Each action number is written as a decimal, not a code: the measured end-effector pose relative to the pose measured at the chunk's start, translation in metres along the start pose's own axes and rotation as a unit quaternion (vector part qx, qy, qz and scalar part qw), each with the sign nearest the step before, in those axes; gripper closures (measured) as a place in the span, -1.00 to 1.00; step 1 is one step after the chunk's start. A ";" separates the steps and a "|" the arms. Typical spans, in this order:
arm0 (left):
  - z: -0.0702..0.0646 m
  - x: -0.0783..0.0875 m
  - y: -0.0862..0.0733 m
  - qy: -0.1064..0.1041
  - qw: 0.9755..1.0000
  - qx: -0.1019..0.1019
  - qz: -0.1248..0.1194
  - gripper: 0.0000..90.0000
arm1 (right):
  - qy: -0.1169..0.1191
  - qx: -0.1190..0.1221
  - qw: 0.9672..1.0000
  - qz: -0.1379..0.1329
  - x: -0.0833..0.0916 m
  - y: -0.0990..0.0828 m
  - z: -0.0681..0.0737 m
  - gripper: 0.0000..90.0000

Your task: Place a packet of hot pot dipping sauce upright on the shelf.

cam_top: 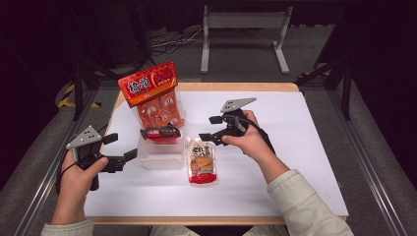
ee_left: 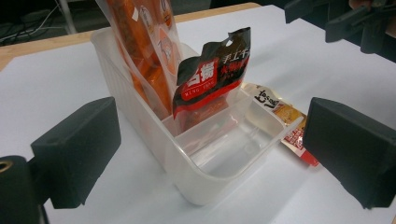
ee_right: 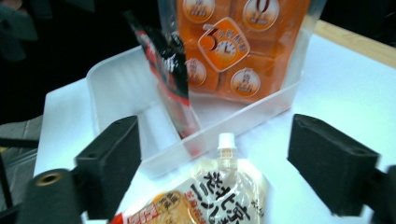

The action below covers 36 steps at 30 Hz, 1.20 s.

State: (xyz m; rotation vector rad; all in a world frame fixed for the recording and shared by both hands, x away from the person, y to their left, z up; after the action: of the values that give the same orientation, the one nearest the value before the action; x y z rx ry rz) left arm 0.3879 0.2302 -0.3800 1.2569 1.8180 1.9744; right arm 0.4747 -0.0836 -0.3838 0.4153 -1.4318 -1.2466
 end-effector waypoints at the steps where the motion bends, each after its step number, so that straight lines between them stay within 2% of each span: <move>1: 0.000 0.000 0.000 0.000 1.000 0.000 0.000 -0.89 | 0.002 -0.001 1.000 0.002 0.000 -0.001 0.000 -0.63; 5: 0.000 0.000 0.001 -0.002 1.000 0.005 -0.005 -0.89 | -0.012 -0.012 1.000 0.004 -0.001 -0.004 -0.006 -0.62; 9: 0.001 0.000 0.002 -0.002 1.000 0.003 -0.008 -0.89 | -0.047 0.010 0.999 0.013 -0.004 -0.009 -0.011 -0.42; 12: 0.000 -0.001 0.001 -0.005 1.000 0.006 -0.005 -0.89 | -0.062 0.028 0.997 0.026 -0.010 -0.015 -0.014 -0.41; 16: -0.001 -0.001 0.001 -0.012 1.000 0.014 -0.010 -0.89 | -0.064 0.022 0.997 0.033 -0.016 -0.021 -0.017 -0.41; 18: -0.001 -0.001 0.001 -0.009 1.000 0.012 -0.007 -0.89 | -0.068 0.019 0.997 0.044 -0.020 -0.027 -0.020 -0.41; 19: -0.001 -0.001 0.001 -0.011 1.000 0.013 -0.008 -0.89 | -0.059 0.005 0.996 0.059 -0.025 -0.033 -0.021 -0.38; 21: -0.001 -0.001 0.001 -0.009 1.000 0.009 -0.008 -0.89 | -0.057 -0.001 0.996 0.065 -0.030 -0.038 -0.022 -0.31; 23: 0.000 -0.001 0.001 -0.008 1.000 0.009 -0.007 -0.89 | -0.048 -0.013 0.996 0.075 -0.036 -0.044 -0.023 -0.32; 26: 0.000 -0.001 0.000 -0.007 1.000 0.007 -0.006 -0.89 | -0.049 -0.011 0.995 0.089 -0.042 -0.051 -0.025 -0.34; 29: 0.000 0.000 0.002 -0.012 1.000 0.021 -0.017 -0.89 | -0.056 -0.006 0.994 0.097 -0.048 -0.056 -0.029 -0.33; 31: -0.001 0.000 0.002 -0.014 0.999 0.025 -0.020 -0.90 | -0.053 -0.007 0.993 0.103 -0.051 -0.059 -0.030 -0.29; 33: 0.000 0.000 0.002 -0.014 0.999 0.027 -0.022 -0.90 | -0.050 -0.020 0.993 0.104 -0.054 -0.061 -0.031 -0.30; 35: 0.000 0.000 0.002 -0.014 0.999 0.026 -0.021 -0.91 | -0.047 -0.010 0.994 0.099 -0.056 -0.061 -0.032 -0.25; 36: 0.000 0.000 0.002 -0.014 0.999 0.026 -0.021 -0.91 | -0.046 -0.015 0.993 0.104 -0.057 -0.062 -0.032 -0.26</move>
State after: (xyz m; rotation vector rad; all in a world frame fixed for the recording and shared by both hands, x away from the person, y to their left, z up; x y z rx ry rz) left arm 0.3884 0.2297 -0.3782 1.2438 1.8786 1.8906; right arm 0.4959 -0.0752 -0.4712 0.1853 -1.4913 -1.1277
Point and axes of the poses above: each handheld gripper's, and its own axes: x roughly backward along the jaws, y roughly out of its top, z roughly to its left, the point moved 6 cm from there along -x, roughly forward along the jaws, and after that the axes turned 3 degrees about -x, right-handed, at the moved point
